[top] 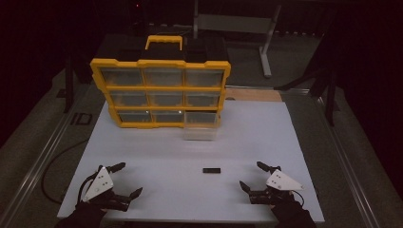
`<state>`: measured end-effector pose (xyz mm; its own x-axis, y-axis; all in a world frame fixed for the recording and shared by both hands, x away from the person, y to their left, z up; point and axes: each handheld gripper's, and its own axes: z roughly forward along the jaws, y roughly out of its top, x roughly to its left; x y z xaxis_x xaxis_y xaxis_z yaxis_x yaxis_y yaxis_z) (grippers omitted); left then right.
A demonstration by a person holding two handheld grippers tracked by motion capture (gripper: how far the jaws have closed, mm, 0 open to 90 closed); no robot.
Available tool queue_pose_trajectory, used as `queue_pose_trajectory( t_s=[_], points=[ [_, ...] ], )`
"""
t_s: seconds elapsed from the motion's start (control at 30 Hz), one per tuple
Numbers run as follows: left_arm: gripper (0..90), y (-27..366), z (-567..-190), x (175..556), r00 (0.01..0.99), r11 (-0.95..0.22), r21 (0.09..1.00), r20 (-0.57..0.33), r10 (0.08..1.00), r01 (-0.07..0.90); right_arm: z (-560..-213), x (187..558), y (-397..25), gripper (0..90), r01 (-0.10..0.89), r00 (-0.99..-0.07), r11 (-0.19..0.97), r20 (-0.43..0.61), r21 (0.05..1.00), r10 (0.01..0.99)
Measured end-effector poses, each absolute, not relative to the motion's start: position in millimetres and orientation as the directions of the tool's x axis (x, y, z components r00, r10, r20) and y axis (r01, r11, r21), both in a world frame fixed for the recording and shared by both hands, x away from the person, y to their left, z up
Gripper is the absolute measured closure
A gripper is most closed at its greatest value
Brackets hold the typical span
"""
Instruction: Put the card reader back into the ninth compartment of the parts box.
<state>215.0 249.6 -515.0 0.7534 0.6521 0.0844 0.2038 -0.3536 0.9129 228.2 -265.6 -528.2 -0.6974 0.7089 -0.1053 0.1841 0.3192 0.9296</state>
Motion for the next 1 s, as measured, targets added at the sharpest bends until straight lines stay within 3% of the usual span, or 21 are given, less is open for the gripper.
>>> queue_pose_trajectory(
  t_s=[1.0],
  points=[
    [0.2, 252.8, -505.5, 214.5, 0.752, -0.365, 0.905, 0.083, 0.653, 0.217, -527.4, 229.2, -262.4, 7.7, 0.179, -0.689, 0.327, -0.119, 0.928, 0.715]
  ],
)
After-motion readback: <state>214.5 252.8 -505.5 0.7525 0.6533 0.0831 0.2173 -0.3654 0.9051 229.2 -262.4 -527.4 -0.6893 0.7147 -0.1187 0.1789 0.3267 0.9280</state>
